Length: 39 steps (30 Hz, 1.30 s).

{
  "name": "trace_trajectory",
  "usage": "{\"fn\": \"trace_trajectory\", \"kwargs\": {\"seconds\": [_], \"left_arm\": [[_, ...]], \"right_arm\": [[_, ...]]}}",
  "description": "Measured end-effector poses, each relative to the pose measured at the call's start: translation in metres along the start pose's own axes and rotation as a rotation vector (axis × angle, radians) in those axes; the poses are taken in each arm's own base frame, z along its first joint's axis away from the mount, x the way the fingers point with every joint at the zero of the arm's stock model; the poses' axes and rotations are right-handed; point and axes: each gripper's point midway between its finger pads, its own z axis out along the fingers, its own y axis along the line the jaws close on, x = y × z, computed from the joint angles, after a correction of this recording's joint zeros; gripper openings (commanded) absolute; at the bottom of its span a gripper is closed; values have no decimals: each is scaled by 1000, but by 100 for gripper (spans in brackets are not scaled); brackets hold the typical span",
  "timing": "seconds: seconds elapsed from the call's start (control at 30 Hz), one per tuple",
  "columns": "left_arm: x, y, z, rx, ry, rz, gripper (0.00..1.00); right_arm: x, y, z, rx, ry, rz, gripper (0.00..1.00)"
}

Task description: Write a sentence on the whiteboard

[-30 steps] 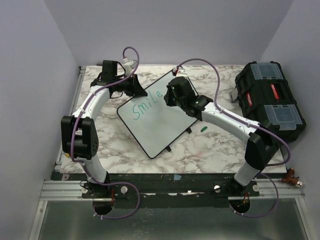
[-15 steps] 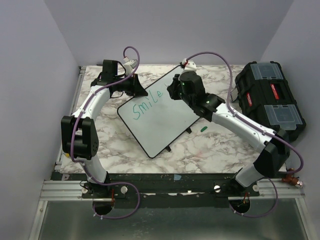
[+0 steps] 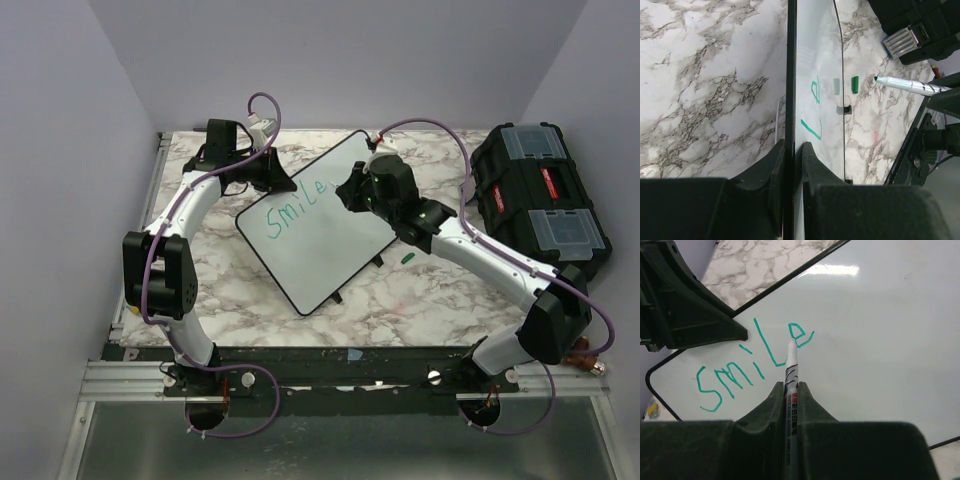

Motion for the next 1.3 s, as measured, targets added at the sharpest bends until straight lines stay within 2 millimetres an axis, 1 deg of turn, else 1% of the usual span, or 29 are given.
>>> {"fn": "trace_trajectory", "kwargs": {"seconds": [0.1,0.23,0.4,0.5,0.67,0.83,0.97,1.07,1.2,1.3], "left_arm": [[-1,0,1,-6,-1,6,0],[-3,-3,3,-14,-7,21,0],[-4,-6,3,-11,-7,35,0],[-5,-8,2,-5,-3,42,0],[-5,-10,2,-1,5,49,0],[-5,-9,4,2,14,46,0],[-5,-8,4,2,17,47,0],[-5,-8,4,2,21,43,0],[-5,-6,5,3,25,40,0],[-5,-7,5,3,25,40,0]], "right_arm": [[5,-3,-2,4,8,4,1],[1,-2,-8,-2,-5,9,1],[-9,2,-21,-24,-32,17,1],[-7,3,-25,-45,-29,15,1],[12,5,-27,-84,22,-2,1],[24,13,-30,-135,69,-30,1],[39,21,-35,-160,112,-62,1],[57,31,-40,-186,151,-87,1],[90,43,-51,-202,222,-135,1],[102,50,-57,-210,247,-160,1]]}}
